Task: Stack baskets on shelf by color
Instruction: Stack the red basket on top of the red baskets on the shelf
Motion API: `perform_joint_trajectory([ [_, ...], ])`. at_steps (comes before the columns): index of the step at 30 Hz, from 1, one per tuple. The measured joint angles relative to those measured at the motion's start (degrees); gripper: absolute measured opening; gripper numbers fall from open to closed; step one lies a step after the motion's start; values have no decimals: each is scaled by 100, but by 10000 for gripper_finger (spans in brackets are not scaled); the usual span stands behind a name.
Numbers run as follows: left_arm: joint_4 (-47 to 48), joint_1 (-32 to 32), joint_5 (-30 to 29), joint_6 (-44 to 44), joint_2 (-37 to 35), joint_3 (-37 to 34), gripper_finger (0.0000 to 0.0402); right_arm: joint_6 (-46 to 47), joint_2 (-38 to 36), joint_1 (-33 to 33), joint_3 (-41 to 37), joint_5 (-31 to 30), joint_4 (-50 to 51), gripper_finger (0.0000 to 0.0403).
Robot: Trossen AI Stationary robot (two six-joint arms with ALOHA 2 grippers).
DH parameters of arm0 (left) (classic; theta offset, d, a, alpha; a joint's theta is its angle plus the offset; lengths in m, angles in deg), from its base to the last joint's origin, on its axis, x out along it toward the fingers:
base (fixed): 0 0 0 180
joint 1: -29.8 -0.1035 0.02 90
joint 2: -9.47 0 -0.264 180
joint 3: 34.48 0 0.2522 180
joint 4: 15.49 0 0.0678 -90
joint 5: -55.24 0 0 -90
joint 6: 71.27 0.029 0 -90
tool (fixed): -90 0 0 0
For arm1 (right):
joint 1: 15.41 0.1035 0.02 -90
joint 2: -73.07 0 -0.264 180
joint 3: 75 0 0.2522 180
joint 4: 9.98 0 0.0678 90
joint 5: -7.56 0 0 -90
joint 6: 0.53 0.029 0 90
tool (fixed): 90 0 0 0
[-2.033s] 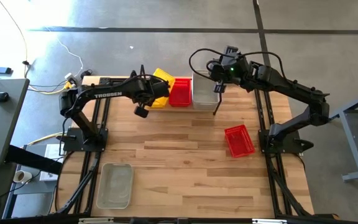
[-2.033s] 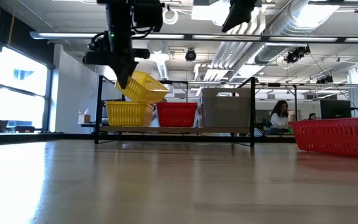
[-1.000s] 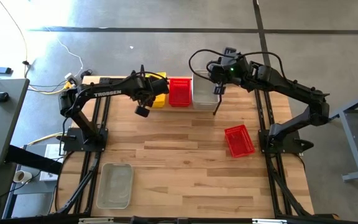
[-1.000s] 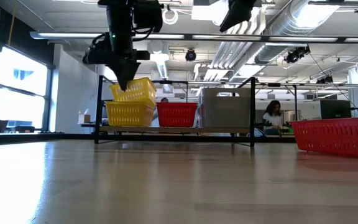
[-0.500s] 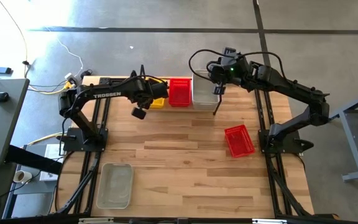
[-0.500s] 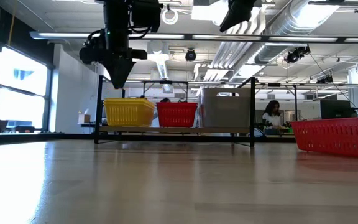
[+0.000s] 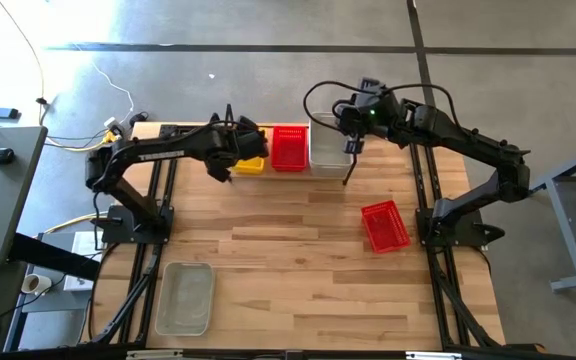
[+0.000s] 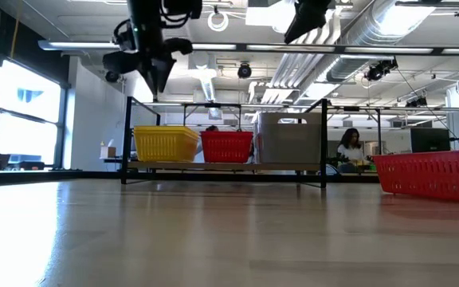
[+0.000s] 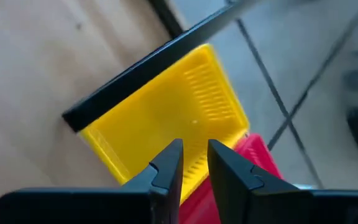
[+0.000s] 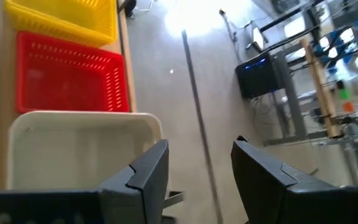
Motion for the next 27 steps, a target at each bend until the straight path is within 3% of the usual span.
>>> perform_joint_trajectory([
  [8, -77, 426, -795, 2407, -449, 0, 64, 1447, 0, 52, 0, 59, 855, 161],
  [13, -326, 707, -884, 4162, -655, 0, 59, 2849, 0, 291, 0, 101, 1564, 161],
  [20, -607, 1039, -708, 6403, -866, -2, 52, 4474, 0, 711, 0, 903, 2674, 161],
  [27, -908, 1354, -140, 7952, -980, -2, 51, 5509, 0, 1269, -4, 1810, 3709, 161],
])
